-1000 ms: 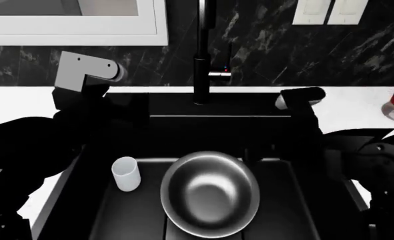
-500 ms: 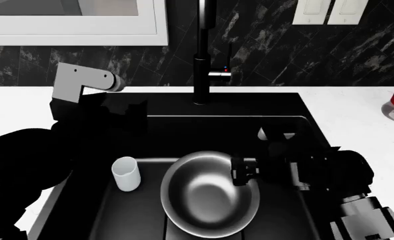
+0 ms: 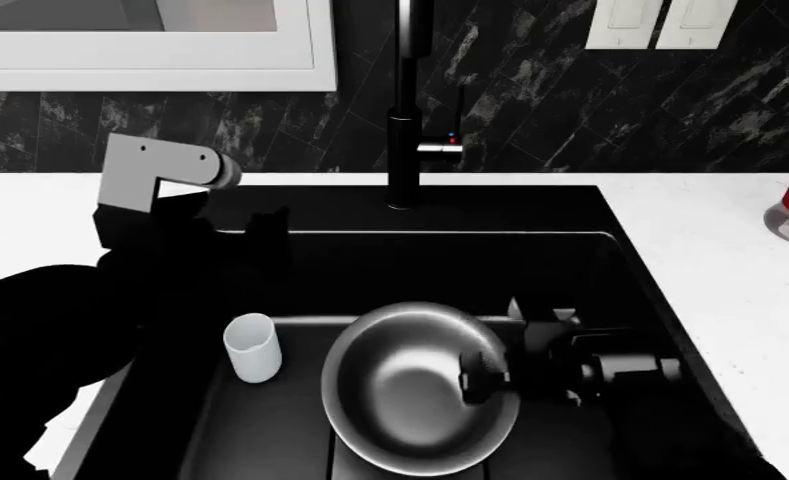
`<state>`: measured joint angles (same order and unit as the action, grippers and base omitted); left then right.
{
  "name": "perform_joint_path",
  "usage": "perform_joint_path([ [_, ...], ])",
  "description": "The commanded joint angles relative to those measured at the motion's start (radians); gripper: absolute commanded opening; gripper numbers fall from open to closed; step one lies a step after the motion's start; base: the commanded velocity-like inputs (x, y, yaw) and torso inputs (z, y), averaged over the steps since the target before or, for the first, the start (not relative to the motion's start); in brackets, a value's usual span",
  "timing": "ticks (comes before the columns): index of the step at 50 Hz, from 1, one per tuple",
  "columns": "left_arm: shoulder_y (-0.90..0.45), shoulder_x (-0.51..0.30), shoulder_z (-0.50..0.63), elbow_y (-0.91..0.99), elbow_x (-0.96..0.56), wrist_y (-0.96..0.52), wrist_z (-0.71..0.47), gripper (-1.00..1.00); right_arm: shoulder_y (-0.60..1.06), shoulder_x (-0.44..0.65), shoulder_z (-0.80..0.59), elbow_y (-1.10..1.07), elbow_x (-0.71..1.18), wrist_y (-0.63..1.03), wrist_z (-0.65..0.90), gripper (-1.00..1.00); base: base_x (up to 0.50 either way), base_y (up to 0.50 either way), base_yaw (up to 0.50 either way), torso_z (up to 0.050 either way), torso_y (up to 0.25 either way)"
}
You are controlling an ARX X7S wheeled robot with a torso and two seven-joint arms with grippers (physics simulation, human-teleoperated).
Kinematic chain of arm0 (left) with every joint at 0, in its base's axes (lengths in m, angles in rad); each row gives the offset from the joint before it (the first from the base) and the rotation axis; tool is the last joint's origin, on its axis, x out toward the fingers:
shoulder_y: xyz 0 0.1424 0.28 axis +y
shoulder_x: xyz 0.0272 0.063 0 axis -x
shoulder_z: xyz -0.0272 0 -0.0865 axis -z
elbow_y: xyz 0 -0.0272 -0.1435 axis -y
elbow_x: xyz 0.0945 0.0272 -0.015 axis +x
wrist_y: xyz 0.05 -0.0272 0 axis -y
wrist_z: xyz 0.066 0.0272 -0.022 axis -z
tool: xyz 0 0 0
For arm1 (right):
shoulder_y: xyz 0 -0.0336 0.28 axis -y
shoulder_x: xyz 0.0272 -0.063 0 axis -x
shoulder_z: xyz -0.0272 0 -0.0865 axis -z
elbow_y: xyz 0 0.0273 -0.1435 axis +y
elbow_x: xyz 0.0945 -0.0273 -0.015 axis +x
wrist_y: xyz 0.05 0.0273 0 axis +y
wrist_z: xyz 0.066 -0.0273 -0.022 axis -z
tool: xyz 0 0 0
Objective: Pick the cup and bowl from the sink and place them on the counter for drying.
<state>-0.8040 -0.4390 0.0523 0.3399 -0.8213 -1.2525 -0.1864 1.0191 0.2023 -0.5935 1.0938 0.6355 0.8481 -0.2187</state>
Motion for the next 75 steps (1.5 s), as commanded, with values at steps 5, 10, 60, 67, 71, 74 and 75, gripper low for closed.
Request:
perform_joint_path([
  [5, 0.028, -0.011, -0.007, 0.005, -0.003, 0.017, -0.003, 1.0, 0.047, -0.063, 0.045, 0.205, -0.115, -0.103, -0.088, -1.0, 0.0, 0.0, 0.0, 0.0, 0.0],
  [10, 0.034, -0.004, 0.006, -0.009, 0.007, 0.034, -0.001, 1.0, -0.006, 0.001, 0.078, -0.031, -0.072, 0.008, -0.001, -1.0, 0.0, 0.0, 0.0, 0.0, 0.0],
  [60, 0.067, -0.021, 0.005, -0.039, 0.02, 0.108, 0.002, 1.0, -0.007, 0.418, 0.668, -1.028, 0.678, 0.704, 0.821, -1.0, 0.0, 0.0, 0.0, 0.0, 0.0],
  [67, 0.085, -0.028, 0.002, -0.038, 0.021, 0.118, 0.004, 1.0, -0.064, 0.492, 0.727, -1.059, 0.804, 0.695, 0.946, -1.0, 0.0, 0.0, 0.0, 0.0, 0.0],
  [71, 0.09, -0.027, 0.004, -0.041, 0.022, 0.126, 0.006, 1.0, -0.086, 0.528, 0.764, -1.066, 0.893, 0.697, 1.028, -1.0, 0.0, 0.0, 0.0, 0.0, 0.0],
  [74, 0.091, -0.027, 0.008, -0.05, 0.028, 0.135, 0.009, 1.0, -0.107, 0.554, 0.797, -1.069, 0.943, 0.681, 1.082, -1.0, 0.0, 0.0, 0.0, 0.0, 0.0],
  [75, 0.093, -0.027, 0.008, -0.05, 0.028, 0.136, 0.009, 1.0, -0.122, 0.563, 0.827, -1.069, 0.969, 0.666, 1.113, -1.0, 0.0, 0.0, 0.0, 0.0, 0.0],
])
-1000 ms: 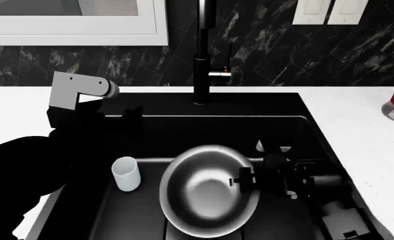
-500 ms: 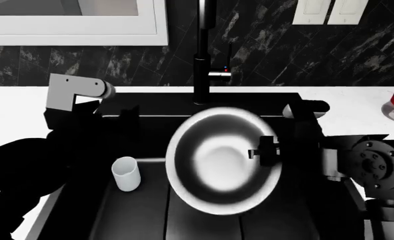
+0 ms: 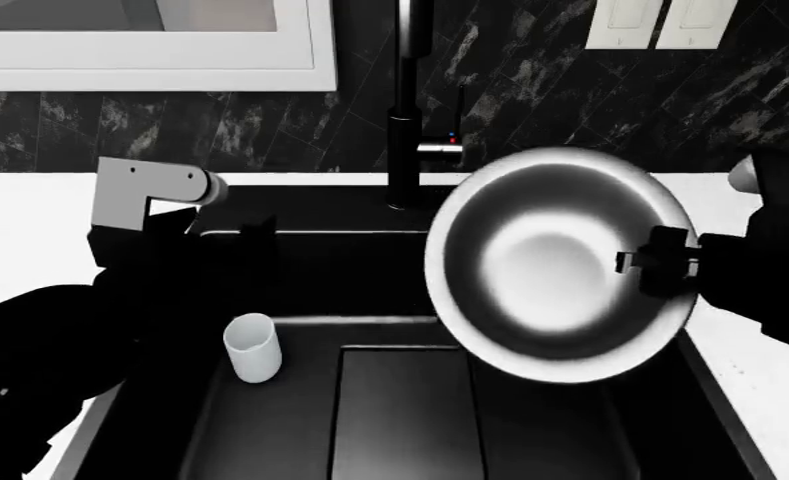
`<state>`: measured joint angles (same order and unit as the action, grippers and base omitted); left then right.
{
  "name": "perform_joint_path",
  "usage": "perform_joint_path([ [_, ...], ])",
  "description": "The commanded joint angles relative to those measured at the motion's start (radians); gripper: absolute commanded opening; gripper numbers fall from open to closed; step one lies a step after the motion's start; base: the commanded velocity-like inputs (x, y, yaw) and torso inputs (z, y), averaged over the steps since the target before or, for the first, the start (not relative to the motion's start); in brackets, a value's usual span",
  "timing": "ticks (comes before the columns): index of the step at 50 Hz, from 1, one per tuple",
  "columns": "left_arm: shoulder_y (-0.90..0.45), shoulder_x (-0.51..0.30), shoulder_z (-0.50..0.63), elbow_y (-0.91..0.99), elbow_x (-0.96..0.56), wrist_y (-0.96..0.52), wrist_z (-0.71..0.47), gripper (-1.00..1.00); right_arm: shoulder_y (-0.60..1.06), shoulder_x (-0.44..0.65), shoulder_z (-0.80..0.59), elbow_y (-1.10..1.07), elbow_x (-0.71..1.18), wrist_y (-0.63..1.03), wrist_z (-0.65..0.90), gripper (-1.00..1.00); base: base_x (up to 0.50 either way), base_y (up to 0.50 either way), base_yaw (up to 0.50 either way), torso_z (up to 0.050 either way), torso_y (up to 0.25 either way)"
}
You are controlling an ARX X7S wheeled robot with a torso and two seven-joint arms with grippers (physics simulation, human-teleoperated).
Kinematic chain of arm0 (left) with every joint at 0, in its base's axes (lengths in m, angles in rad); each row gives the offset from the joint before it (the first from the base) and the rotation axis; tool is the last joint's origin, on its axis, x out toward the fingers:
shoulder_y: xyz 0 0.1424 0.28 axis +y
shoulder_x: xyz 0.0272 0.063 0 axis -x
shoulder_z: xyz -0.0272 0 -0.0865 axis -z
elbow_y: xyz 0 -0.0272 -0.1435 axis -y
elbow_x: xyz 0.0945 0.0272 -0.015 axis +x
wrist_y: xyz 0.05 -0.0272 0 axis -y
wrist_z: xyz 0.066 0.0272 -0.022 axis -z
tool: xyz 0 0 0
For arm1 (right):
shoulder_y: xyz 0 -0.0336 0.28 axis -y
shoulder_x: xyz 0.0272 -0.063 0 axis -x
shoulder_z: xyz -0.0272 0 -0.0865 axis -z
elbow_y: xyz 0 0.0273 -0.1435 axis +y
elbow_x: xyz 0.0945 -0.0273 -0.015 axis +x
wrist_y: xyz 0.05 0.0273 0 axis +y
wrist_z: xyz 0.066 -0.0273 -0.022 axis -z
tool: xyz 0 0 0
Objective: Pick the cup and bowl from the sink and place them on the counter for drying.
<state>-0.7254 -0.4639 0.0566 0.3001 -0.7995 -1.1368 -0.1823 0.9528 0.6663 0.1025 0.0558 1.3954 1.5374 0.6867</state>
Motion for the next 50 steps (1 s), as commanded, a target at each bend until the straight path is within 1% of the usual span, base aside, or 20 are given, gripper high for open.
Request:
perform_joint_path([
  [1, 0.015, -0.004, 0.001, -0.01, 0.004, 0.02, 0.006, 1.0, -0.061, 0.107, 0.136, -0.036, 0.216, -0.026, 0.216, -1.0, 0.0, 0.0, 0.0, 0.0, 0.0],
  [4, 0.018, 0.001, 0.011, -0.02, 0.014, 0.031, 0.006, 1.0, -0.105, 0.133, 0.195, -0.056, 0.228, -0.062, 0.252, -1.0, 0.0, 0.0, 0.0, 0.0, 0.0],
  [8, 0.024, -0.003, 0.006, -0.019, 0.01, 0.035, 0.009, 1.0, -0.191, 0.159, 0.263, -0.085, 0.205, -0.102, 0.245, -1.0, 0.0, 0.0, 0.0, 0.0, 0.0],
  [10, 0.024, -0.003, 0.011, -0.023, 0.012, 0.039, 0.013, 1.0, -0.229, 0.169, 0.303, -0.109, 0.162, -0.141, 0.236, -1.0, 0.0, 0.0, 0.0, 0.0, 0.0],
  [17, 0.02, -0.008, 0.012, -0.021, 0.006, 0.034, 0.014, 1.0, -0.306, 0.19, 0.37, -0.117, 0.124, -0.183, 0.23, -1.0, 0.0, 0.0, 0.0, 0.0, 0.0],
  [23, 0.03, -0.008, 0.013, -0.018, 0.007, 0.038, 0.009, 1.0, -0.412, 0.219, 0.453, -0.129, 0.179, -0.151, 0.235, -1.0, 0.0, 0.0, 0.0, 0.0, 0.002],
  [26, 0.025, -0.01, 0.013, -0.023, 0.005, 0.038, 0.011, 1.0, -0.478, 0.227, 0.535, -0.139, 0.207, -0.148, 0.254, -1.0, 0.0, 0.0, 0.0, 0.0, 0.0],
  [36, 0.023, -0.014, 0.013, -0.023, 0.002, 0.038, 0.008, 1.0, -0.638, 0.252, 0.706, -0.157, 0.22, -0.124, 0.253, -1.0, 0.0, 0.0, 0.0, 0.0, 0.0],
  [50, 0.034, -0.014, 0.023, -0.027, 0.007, 0.054, 0.011, 1.0, -0.838, 0.254, 0.937, -0.132, 0.136, -0.118, 0.183, -1.0, 0.0, 0.0, 0.0, 0.0, 0.0],
])
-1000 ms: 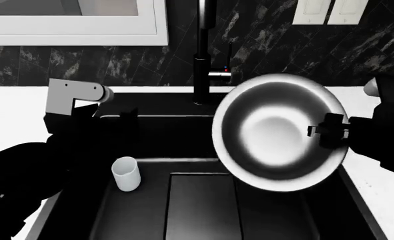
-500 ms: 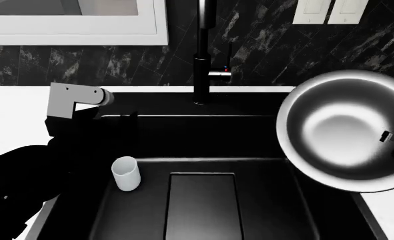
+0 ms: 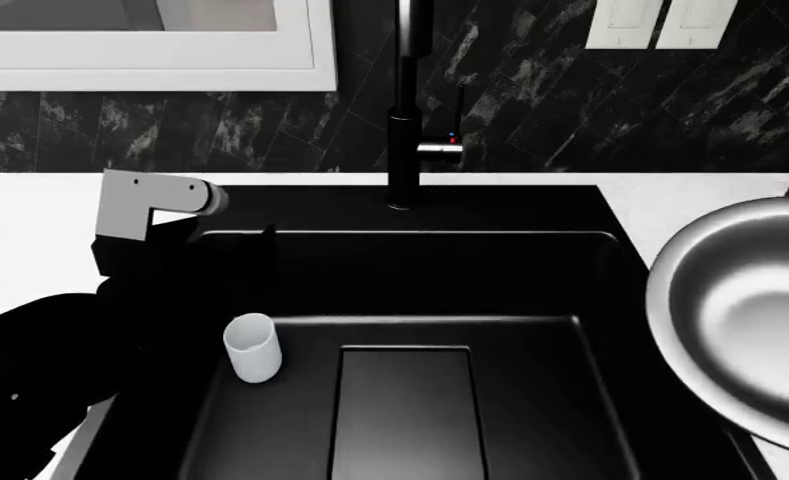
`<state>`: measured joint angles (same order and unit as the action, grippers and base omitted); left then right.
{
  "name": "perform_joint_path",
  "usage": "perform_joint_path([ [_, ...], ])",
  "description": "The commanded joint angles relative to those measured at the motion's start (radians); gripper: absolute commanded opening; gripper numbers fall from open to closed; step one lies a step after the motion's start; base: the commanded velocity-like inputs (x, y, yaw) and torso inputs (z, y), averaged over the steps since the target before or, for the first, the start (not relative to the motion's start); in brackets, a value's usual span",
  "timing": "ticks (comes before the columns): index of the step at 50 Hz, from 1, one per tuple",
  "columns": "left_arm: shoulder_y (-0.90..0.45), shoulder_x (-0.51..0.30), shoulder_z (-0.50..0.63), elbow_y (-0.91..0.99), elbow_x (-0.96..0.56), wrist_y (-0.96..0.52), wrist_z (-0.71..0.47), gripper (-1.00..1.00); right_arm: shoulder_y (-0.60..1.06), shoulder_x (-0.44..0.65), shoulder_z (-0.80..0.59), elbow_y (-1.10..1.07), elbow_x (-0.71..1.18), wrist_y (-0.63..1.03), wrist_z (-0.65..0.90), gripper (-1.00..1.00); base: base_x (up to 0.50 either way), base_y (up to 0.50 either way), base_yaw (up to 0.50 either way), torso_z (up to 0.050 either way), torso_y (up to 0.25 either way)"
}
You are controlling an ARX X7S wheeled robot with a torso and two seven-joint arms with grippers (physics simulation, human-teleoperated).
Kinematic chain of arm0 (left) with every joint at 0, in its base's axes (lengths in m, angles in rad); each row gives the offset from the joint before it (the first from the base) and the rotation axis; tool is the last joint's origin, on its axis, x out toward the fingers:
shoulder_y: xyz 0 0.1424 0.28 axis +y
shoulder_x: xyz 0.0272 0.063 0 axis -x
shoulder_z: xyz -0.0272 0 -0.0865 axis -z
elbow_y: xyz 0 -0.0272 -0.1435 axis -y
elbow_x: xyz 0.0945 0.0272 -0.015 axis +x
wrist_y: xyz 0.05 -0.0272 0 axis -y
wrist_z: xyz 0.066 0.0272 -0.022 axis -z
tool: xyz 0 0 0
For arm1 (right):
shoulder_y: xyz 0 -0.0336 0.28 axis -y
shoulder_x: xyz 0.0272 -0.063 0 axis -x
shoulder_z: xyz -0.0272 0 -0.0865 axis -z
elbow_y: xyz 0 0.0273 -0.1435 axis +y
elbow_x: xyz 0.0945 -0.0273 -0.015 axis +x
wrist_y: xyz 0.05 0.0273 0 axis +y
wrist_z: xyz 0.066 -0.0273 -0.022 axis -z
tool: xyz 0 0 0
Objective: Pick the cup and bowl from the sink and place them on the counter for drying.
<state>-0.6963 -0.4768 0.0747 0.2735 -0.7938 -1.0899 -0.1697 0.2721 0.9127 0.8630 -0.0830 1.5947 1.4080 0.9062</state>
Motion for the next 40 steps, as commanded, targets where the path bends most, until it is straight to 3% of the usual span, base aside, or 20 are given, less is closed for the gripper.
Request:
perform_joint_path([
  [1, 0.009, -0.004, 0.003, 0.0, 0.001, 0.009, 0.001, 1.0, -0.167, 0.007, 0.183, 0.006, -0.069, 0.012, -0.043, -1.0, 0.0, 0.0, 0.0, 0.0, 0.0],
  [8, 0.007, 0.0, 0.009, -0.009, 0.004, 0.014, -0.002, 1.0, -0.248, -0.023, 0.256, 0.011, -0.126, -0.007, -0.094, -1.0, 0.0, 0.0, 0.0, 0.0, 0.0],
  [19, 0.008, -0.013, 0.004, 0.0, -0.006, 0.003, -0.006, 1.0, -0.345, -0.079, 0.188, 0.019, -0.265, -0.083, -0.219, -1.0, 0.0, 0.0, 0.0, 0.0, 0.0],
  [34, 0.01, -0.012, 0.008, -0.001, -0.009, 0.003, -0.014, 1.0, -0.357, -0.07, 0.233, 0.015, -0.248, -0.084, -0.205, -1.0, 0.0, 0.0, 0.0, 0.0, 0.0],
  [35, 0.008, -0.01, 0.01, -0.002, -0.008, 0.003, -0.015, 1.0, -0.354, -0.067, 0.239, 0.01, -0.242, -0.083, -0.2, 1.0, 0.0, 0.0, 0.0, 0.0, 0.0],
  [40, 0.008, -0.011, 0.013, -0.006, -0.007, 0.008, -0.012, 1.0, -0.33, -0.046, 0.265, -0.019, -0.193, -0.063, -0.152, 1.0, 0.0, 0.0, 0.0, 0.0, 0.0],
])
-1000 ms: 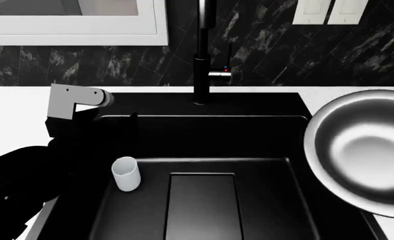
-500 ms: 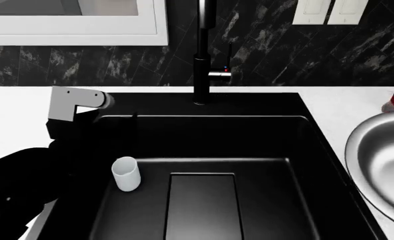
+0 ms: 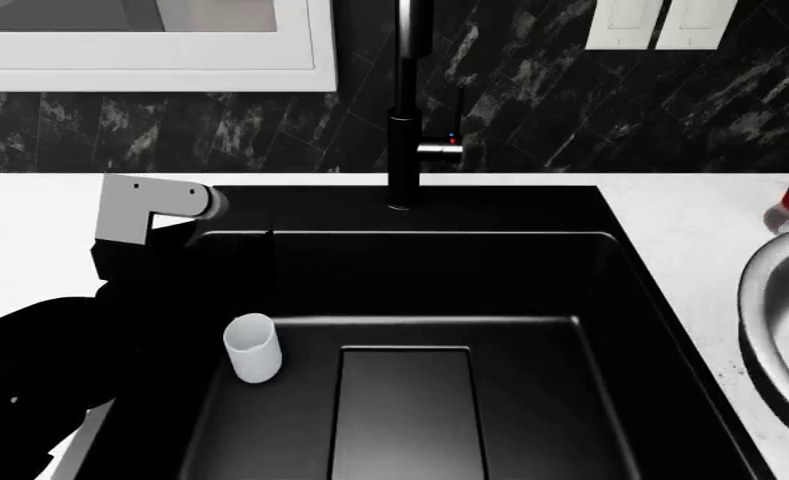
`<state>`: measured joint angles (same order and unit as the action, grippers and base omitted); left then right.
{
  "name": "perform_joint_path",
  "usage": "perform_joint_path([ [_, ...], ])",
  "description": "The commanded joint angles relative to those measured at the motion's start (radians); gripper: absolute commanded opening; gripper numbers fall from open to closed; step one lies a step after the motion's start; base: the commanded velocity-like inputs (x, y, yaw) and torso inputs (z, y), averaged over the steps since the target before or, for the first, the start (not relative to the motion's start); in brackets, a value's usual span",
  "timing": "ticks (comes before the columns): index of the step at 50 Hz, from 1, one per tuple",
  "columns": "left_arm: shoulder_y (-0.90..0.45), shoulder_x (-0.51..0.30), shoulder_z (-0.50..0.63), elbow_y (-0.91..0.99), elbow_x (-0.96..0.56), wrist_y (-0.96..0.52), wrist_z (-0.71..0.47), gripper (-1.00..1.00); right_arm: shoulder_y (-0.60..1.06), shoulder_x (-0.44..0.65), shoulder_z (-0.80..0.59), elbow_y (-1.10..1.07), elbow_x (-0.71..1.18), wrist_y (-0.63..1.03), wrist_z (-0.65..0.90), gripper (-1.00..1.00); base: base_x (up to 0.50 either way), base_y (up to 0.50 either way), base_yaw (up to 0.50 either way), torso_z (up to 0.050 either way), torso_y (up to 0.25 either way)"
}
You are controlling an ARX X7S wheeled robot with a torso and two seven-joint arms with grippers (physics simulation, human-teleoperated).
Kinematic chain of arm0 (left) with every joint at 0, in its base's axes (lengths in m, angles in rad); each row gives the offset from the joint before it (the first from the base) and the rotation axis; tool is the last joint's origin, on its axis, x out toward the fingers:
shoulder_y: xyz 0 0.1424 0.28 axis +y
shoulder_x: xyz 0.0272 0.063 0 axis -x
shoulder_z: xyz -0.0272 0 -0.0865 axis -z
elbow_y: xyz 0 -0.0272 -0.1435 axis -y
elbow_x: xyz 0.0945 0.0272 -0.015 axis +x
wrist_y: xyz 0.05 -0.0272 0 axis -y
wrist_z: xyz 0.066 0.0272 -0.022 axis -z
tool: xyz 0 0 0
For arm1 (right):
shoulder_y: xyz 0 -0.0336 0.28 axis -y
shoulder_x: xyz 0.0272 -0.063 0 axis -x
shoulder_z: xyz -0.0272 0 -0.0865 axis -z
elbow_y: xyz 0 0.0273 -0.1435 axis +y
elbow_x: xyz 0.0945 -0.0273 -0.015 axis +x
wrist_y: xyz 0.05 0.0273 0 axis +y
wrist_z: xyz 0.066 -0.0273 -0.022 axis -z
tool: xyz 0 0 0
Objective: Pick the cup and bowl from the sink and place them on the counter for drying.
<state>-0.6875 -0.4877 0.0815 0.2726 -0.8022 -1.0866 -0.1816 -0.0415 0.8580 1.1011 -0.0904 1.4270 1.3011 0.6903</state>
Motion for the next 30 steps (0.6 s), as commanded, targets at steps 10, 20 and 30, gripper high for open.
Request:
perform_joint_path([
  [10, -0.002, 0.005, 0.018, -0.018, 0.008, 0.018, 0.003, 1.0, 0.082, 0.089, 0.03, -0.067, 0.072, 0.039, 0.195, 1.0, 0.0, 0.0, 0.0, 0.0, 0.0],
  [20, -0.004, 0.004, 0.018, -0.018, 0.005, 0.021, 0.001, 1.0, 0.202, 0.166, -0.085, -0.105, 0.108, -0.034, 0.253, 1.0, 0.0, 0.0, 0.0, 0.0, 0.0],
  [30, -0.003, 0.0, 0.015, -0.016, -0.001, 0.017, -0.005, 1.0, 0.274, 0.177, -0.219, -0.131, 0.116, -0.094, 0.181, 1.0, 0.0, 0.0, 0.0, 0.0, 0.0],
])
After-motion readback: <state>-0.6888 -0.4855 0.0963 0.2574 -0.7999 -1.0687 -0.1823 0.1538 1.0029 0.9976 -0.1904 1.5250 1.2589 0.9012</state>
